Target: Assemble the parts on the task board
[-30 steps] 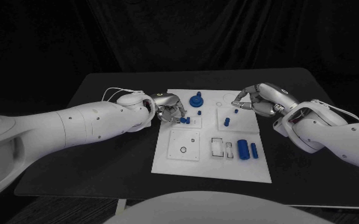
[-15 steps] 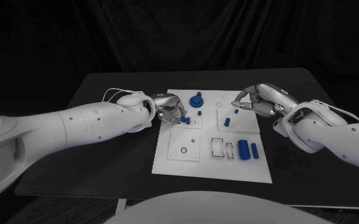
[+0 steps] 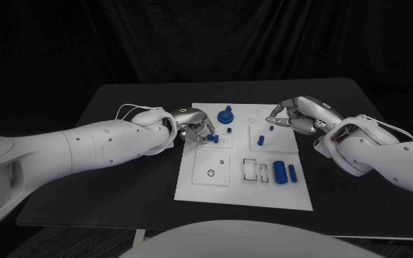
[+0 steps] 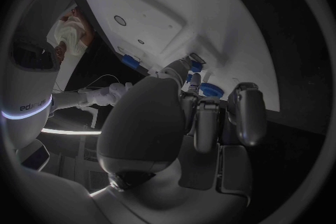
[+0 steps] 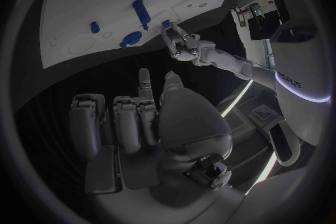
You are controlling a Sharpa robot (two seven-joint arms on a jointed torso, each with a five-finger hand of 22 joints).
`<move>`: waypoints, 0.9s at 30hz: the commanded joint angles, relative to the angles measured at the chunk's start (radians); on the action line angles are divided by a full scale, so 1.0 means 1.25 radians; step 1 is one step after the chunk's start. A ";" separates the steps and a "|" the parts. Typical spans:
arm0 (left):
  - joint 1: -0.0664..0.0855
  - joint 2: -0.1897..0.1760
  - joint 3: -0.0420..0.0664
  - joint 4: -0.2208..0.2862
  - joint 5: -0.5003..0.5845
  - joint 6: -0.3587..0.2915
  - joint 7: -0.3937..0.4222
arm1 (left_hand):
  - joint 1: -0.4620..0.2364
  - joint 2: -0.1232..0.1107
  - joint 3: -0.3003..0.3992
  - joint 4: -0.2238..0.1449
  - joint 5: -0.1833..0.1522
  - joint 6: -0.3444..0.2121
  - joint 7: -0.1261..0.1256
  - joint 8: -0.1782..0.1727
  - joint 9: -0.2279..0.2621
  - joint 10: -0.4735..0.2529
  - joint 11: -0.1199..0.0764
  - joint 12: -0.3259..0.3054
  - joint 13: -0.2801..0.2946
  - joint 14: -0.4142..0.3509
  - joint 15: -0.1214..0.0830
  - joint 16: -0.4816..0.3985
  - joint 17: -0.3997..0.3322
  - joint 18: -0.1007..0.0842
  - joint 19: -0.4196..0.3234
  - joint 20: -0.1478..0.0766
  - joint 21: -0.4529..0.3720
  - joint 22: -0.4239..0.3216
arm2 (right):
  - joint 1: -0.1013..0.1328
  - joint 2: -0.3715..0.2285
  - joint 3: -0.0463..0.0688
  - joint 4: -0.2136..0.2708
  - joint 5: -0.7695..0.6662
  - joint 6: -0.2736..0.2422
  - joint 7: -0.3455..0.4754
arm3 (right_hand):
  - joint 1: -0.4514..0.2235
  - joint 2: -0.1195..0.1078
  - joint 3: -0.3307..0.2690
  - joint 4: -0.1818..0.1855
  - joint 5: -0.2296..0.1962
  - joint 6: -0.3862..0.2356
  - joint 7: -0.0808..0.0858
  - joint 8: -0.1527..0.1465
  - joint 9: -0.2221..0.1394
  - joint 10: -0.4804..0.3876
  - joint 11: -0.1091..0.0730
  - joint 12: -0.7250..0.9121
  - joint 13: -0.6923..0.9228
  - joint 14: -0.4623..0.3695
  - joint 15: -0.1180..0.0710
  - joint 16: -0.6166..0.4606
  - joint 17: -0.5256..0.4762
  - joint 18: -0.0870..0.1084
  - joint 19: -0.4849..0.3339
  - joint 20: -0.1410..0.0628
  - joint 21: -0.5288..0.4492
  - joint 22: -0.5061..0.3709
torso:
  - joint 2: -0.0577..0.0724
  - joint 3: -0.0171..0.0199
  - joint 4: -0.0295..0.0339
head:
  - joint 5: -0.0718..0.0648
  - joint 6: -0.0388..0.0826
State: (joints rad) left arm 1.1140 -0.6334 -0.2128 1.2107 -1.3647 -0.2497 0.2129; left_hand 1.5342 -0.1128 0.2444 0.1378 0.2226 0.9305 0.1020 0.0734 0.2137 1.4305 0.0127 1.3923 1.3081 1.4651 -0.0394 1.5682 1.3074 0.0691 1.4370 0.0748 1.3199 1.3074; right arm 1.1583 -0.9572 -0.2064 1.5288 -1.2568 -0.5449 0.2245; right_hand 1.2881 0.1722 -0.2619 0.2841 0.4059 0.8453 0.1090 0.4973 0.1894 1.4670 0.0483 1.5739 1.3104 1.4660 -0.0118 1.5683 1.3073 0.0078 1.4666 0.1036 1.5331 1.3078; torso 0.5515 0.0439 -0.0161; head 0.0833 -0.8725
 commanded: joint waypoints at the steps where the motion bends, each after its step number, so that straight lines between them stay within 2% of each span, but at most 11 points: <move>1: -0.001 0.002 0.001 0.003 0.000 -0.018 0.024 | 0.001 -0.007 -0.003 -0.002 -0.005 -0.005 -0.002 -0.005 -0.001 -0.005 -0.002 -0.003 0.055 0.085 0.003 0.002 0.211 -0.008 -0.007 0.000 -0.005 0.149 | -0.002 0.000 0.000 0.001 -0.002 0.008 -0.015 | 0.008 -0.001 0.001 -0.003 0.002 0.004 0.001 -0.002 -0.001 0.083 -0.006 -0.003 0.208 0.084 -0.005 0.002 0.211 0.005 0.058 -0.008 -0.003 0.196 | 0.000 -0.0002 0.0001 | 0.001 0.000; 10: -0.001 0.008 0.001 -0.004 0.000 -0.006 0.012 | 0.014 0.000 0.006 -0.006 0.010 0.021 0.008 0.009 0.000 -0.007 0.005 -0.005 0.052 0.085 0.007 0.002 0.211 -0.009 -0.007 0.003 -0.005 0.149 | -0.003 0.001 0.000 0.000 -0.002 0.011 -0.015 | 0.008 -0.001 0.001 -0.003 0.002 0.004 0.001 -0.002 -0.001 0.083 -0.006 -0.003 0.208 0.084 -0.005 0.002 0.211 0.005 0.058 -0.008 -0.003 0.196 | 0.000 -0.0011 0.0000 | 0.001 0.000; 15: -0.001 0.011 0.001 -0.011 0.000 0.005 0.005 | 0.018 -0.003 0.007 -0.009 0.015 0.023 0.010 0.009 -0.001 -0.008 0.007 -0.006 0.050 0.085 0.009 0.002 0.211 -0.008 -0.008 0.004 -0.006 0.149 | -0.003 0.001 0.000 0.000 -0.002 0.011 -0.015 | 0.008 -0.001 0.001 -0.003 0.002 0.004 0.001 -0.002 -0.001 0.083 -0.006 -0.003 0.208 0.084 -0.005 0.002 0.211 0.005 0.058 -0.008 -0.003 0.196 | 0.000 -0.0012 0.0000 | 0.000 0.000; 27: -0.002 0.017 0.001 -0.018 0.000 0.031 -0.014 | 0.010 -0.014 0.001 -0.005 -0.003 -0.006 0.021 -0.007 -0.017 -0.015 0.016 -0.016 0.039 0.085 0.017 0.002 0.211 -0.007 -0.011 0.011 -0.011 0.147 | -0.004 0.001 0.000 -0.001 -0.002 0.013 -0.015 | 0.010 -0.001 0.001 -0.002 0.000 0.006 0.000 -0.002 -0.002 0.083 -0.006 -0.003 0.208 0.084 -0.005 0.002 0.211 0.005 0.058 -0.008 -0.002 0.196 | 0.000 -0.0006 -0.0008 | 0.000 0.000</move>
State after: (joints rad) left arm 1.1139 -0.6147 -0.2125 1.1883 -1.3662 -0.2333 0.2030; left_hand 1.5448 -0.1208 0.2515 0.1309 0.2234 0.9305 0.1304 0.0668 0.1937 1.4142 0.0285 1.3742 1.3088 1.4652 -0.0247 1.5681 1.3074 0.0691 1.4262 0.0857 1.3109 1.3073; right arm 1.1565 -0.9558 -0.2064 1.5275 -1.2568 -0.5357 0.2216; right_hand 1.2868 0.1709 -0.2619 0.2841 0.4059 0.8453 0.1090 0.4974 0.1882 1.4665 0.0487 1.5773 1.3102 1.4664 -0.0108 1.5683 1.3073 0.0078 1.4630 0.1001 1.5331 1.3075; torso 0.5510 0.0427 -0.0165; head 0.0833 -0.8725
